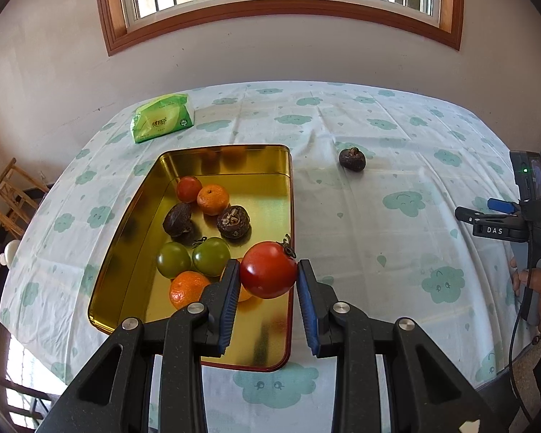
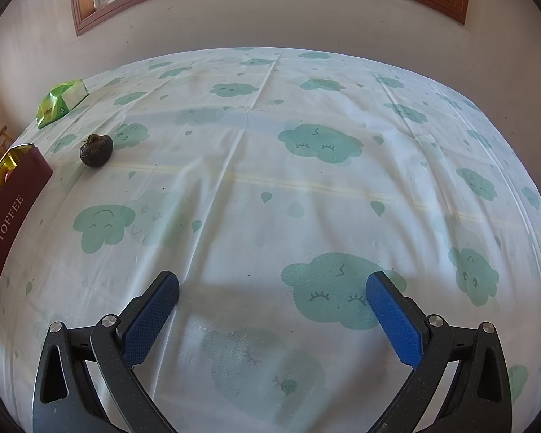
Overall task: Organize fruits
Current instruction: 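Carry the red tomato with left gripper down into the tray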
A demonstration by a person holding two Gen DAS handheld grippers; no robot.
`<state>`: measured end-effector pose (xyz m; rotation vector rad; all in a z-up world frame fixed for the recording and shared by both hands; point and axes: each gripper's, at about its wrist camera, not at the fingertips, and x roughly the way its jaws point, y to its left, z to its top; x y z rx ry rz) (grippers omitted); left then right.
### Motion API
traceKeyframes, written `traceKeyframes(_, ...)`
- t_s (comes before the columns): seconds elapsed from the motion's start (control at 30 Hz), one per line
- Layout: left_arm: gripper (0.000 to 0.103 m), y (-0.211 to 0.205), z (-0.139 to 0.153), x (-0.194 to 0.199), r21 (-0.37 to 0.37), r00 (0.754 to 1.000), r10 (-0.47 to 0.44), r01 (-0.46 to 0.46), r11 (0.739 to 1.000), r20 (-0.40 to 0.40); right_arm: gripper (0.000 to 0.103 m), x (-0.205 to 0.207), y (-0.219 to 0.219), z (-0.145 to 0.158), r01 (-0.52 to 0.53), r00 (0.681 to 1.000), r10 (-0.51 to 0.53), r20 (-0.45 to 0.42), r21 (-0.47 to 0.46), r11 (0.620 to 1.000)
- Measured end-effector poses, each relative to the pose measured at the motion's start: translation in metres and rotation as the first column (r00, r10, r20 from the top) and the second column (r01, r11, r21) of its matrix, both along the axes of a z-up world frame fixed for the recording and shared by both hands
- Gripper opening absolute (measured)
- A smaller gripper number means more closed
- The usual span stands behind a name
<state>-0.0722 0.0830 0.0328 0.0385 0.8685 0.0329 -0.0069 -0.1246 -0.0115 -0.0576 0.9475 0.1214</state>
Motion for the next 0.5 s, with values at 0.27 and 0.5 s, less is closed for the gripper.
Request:
traceKeyframes(0.27,0.028,0.040,-0.008,0.000,0.002,0.999,0.054,-0.054,0.999,-0.002,0.103,0.000,0.000,0.000,-0.001,1.000,0.001,0.000,0.000,1.000)
traceKeyframes(0.5,0.028,0.084,-0.010,0.006,0.013,0.994,0.109,-0.109,0.994,-0.009,0.103,0.000,0.000,0.000,-0.001,1.000,0.001,0.000,-0.001,1.000)
